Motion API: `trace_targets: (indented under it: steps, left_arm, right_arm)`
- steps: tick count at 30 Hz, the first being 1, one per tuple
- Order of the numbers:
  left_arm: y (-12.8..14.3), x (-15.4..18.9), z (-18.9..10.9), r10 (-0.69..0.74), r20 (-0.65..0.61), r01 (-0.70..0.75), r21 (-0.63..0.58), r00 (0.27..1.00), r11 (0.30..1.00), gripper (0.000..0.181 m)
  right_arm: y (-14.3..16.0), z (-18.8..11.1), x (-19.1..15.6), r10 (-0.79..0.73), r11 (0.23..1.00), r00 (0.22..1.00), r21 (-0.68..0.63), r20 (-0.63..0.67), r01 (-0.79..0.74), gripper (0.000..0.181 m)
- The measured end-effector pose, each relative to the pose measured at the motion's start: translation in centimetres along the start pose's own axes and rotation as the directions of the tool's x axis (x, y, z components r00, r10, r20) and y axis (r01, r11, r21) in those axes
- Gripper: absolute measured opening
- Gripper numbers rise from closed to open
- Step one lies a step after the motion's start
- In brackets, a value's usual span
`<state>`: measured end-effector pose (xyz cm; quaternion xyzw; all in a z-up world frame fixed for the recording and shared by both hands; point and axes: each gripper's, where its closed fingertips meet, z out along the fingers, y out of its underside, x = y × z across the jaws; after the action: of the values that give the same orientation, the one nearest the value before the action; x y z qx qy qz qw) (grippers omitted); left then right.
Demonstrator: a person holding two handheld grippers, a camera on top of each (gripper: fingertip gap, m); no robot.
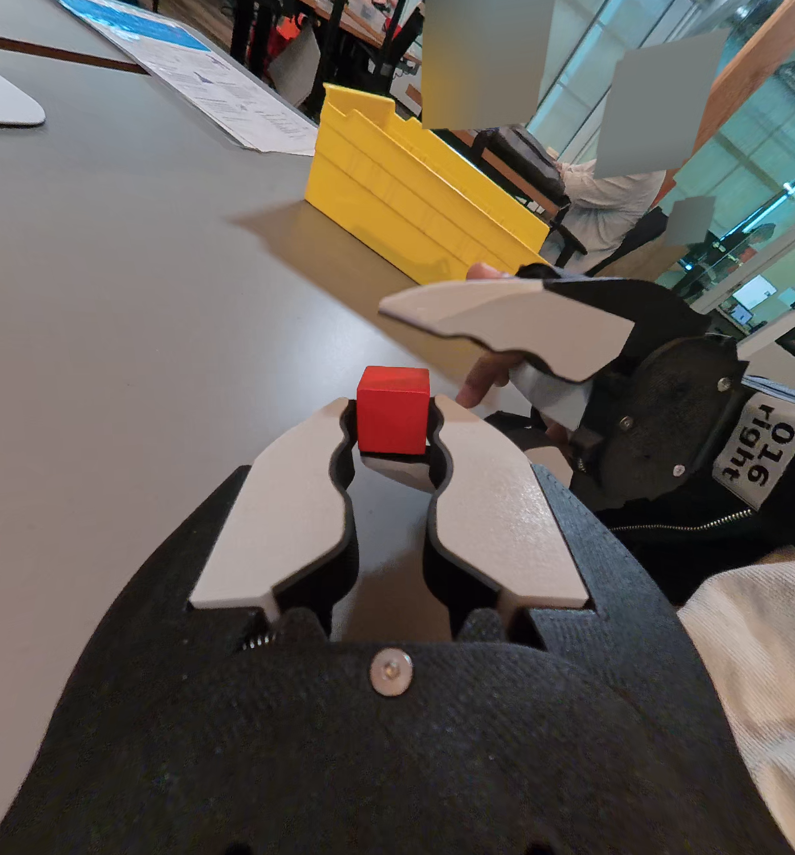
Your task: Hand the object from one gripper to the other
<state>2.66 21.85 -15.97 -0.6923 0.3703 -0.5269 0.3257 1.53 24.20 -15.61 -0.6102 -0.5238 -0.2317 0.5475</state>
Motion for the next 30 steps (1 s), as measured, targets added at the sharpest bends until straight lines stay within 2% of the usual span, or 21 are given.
trace_targets:
  steps: [2,5,8,10,12,15,17,21,23,28,30]
  left_arm:
    - [-0.4,-0.3,-0.4,0.003,-0.013,-0.003,0.026,1.000,1.000,0.030]
    - [-1.1,-0.4,-1.1,0.021,-0.065,-0.017,0.070,0.998,0.997,0.029]
    - [-1.6,-0.6,-1.8,0.087,-0.083,-0.078,0.106,0.993,0.991,0.029]
    - [-1.7,-0.8,-2.1,0.173,-0.069,-0.165,0.108,0.982,0.980,0.029]
    - [-1.6,-0.7,-2.3,0.282,-0.056,-0.275,0.100,0.958,0.956,0.029]
    - [-1.5,0.1,-2.5,0.431,-0.058,-0.424,0.107,0.901,0.899,0.029]
    - [-1.7,1.3,-2.6,0.519,-0.078,-0.505,0.150,0.851,0.850,0.029]
    - [-1.8,2.9,-2.6,0.620,-0.092,-0.594,0.211,0.779,0.777,0.029]
    - [-1.6,3.0,-2.4,0.644,-0.087,-0.618,0.212,0.760,0.757,0.029]
    - [-1.3,3.4,-2.2,0.692,-0.077,-0.668,0.205,0.718,0.715,0.029]
    - [-0.9,3.5,-2.0,0.710,-0.078,-0.690,0.187,0.699,0.700,0.029]
  right_arm:
    - [0.1,0.0,0.6,0.043,0.999,0.999,0.028,-0.013,-0.043,0.070]
    - [0.3,0.1,1.0,0.257,0.959,0.963,0.101,0.076,-0.264,0.088]
    - [0.9,0.4,1.2,0.515,0.820,0.821,0.137,0.247,-0.556,0.095]
    - [1.4,0.4,1.6,0.668,0.661,0.650,0.113,0.363,-0.742,0.094]
    - [1.5,0.0,2.5,0.760,0.452,0.436,0.090,0.482,-0.888,0.083]
    - [0.9,-1.2,3.6,0.739,0.109,0.073,-0.013,0.670,-0.994,0.063]
    - [0.4,-1.6,3.2,0.666,0.000,-0.103,-0.138,0.738,-0.990,0.057]
    - [-1.5,-2.4,1.9,0.500,-0.105,-0.351,-0.347,0.792,-0.932,0.053]
    - [-2.5,-3.0,1.6,0.425,-0.143,-0.435,-0.415,0.794,-0.898,0.053]
    - [-3.8,-3.4,0.5,0.355,-0.162,-0.539,-0.518,0.763,-0.840,0.052]
    - [-4.1,-3.5,0.0,0.337,-0.159,-0.570,-0.551,0.750,-0.819,0.044]
